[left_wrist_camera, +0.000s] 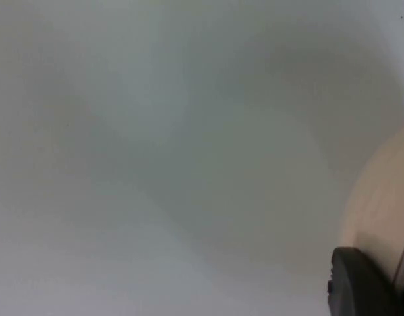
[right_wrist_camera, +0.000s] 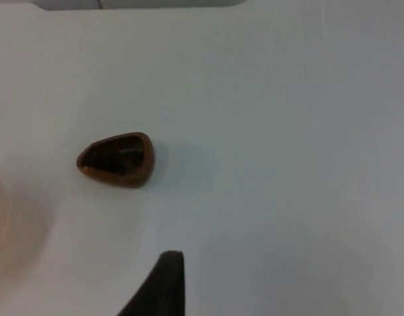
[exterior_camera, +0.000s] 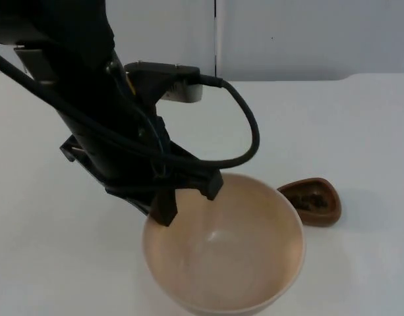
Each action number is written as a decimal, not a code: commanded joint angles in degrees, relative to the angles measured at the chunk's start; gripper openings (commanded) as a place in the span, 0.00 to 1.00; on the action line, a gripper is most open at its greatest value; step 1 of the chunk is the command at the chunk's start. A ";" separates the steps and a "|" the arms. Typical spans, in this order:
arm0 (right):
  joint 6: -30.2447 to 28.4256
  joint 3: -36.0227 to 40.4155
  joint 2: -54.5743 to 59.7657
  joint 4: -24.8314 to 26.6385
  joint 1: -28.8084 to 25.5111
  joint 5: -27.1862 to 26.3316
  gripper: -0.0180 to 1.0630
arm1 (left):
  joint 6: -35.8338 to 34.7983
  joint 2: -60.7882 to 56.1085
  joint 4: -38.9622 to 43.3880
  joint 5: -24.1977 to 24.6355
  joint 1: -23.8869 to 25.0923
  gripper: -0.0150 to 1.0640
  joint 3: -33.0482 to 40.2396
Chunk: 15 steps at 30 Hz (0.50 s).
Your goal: Pick up the bowl with the left hand and pour the coffee beans from the cup into the bowl with the right hand.
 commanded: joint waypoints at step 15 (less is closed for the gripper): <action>-13.21 -11.43 38.35 11.37 -0.33 -8.85 0.99 | -5.79 -0.65 3.93 -0.77 -0.25 0.01 0.28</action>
